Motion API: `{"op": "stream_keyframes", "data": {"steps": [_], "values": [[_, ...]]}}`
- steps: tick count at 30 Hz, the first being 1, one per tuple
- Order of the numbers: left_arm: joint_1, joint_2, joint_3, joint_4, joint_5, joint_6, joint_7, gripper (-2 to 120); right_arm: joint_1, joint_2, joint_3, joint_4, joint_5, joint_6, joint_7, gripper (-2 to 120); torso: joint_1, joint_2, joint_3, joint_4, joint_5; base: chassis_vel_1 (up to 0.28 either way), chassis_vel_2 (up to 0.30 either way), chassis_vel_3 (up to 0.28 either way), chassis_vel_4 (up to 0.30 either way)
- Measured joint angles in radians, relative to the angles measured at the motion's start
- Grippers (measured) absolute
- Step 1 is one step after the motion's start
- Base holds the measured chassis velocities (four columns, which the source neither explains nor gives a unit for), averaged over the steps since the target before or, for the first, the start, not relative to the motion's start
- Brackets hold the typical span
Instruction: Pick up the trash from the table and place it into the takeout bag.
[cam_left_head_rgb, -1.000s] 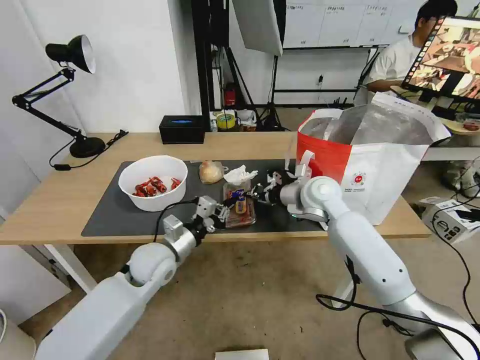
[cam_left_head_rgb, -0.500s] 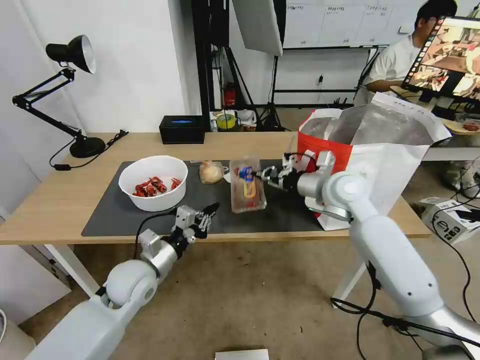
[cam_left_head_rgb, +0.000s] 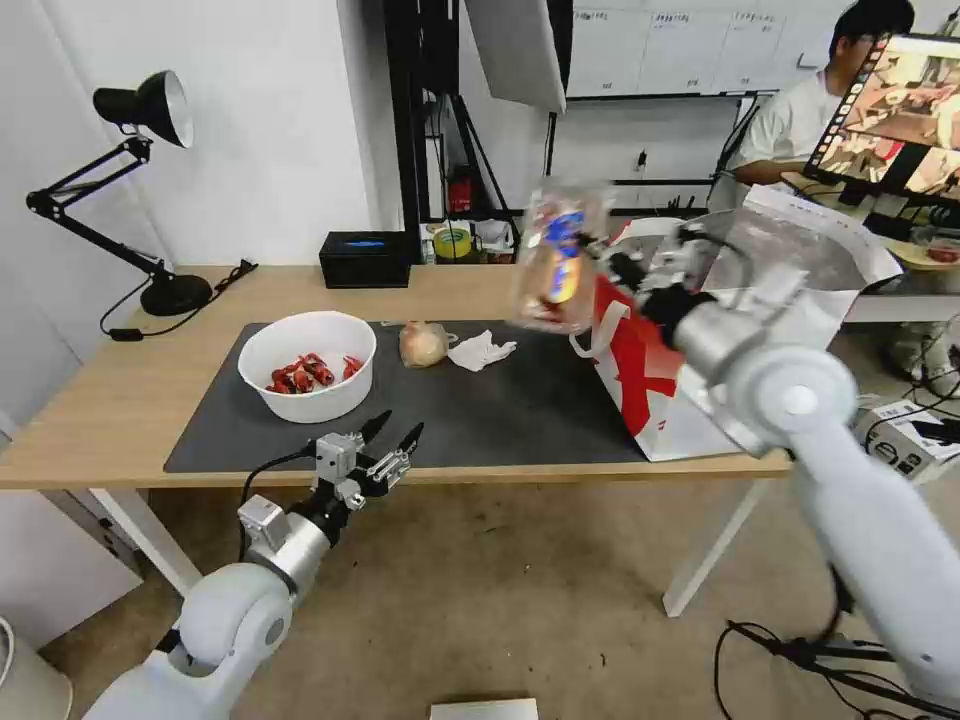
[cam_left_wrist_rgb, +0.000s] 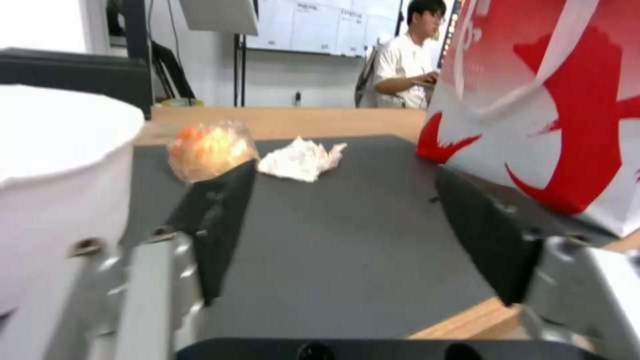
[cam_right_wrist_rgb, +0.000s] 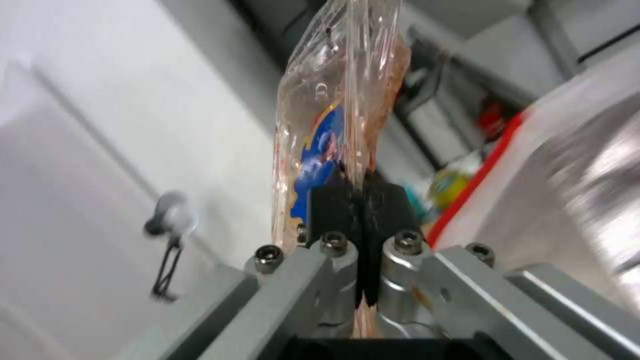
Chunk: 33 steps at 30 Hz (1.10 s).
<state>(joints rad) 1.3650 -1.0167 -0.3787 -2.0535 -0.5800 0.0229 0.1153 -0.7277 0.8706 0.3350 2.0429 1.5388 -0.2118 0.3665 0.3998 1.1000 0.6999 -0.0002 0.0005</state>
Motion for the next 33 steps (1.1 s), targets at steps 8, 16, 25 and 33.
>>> {"op": "stream_keyframes", "data": {"steps": [8, 16, 25, 33], "values": [[0.064, -0.015, -0.036, -0.029, 0.006, -0.028, 0.000, 100, -0.028, -0.145, 0.155, -0.016, 0.060, 0.093, 0.051, 0, 0.000, 0.000, 0.000, 0.0000, -0.0004, 0.000, 0.000, 0.000, 0.000], [0.089, -0.043, -0.025, -0.041, 0.017, -0.043, 0.003, 100, 0.013, -0.218, 0.132, -0.129, 0.047, 0.103, 0.049, 0, 0.000, 0.000, 0.000, 0.0001, -0.0002, 0.000, 0.000, 0.000, 0.000], [0.108, -0.042, -0.027, -0.073, 0.013, -0.045, 0.004, 100, -0.001, -0.218, 0.081, -0.201, -0.013, 0.096, 0.023, 0, 0.000, 0.000, 0.000, 0.0002, -0.0003, 0.000, 0.000, 0.000, 0.000], [0.125, -0.054, -0.011, -0.085, 0.026, -0.043, 0.004, 100, -0.029, -0.207, 0.083, -0.194, -0.010, 0.092, 0.016, 0, 0.000, 0.000, 0.000, 0.0002, -0.0005, 0.000, 0.000, 0.000, 0.000]]}}
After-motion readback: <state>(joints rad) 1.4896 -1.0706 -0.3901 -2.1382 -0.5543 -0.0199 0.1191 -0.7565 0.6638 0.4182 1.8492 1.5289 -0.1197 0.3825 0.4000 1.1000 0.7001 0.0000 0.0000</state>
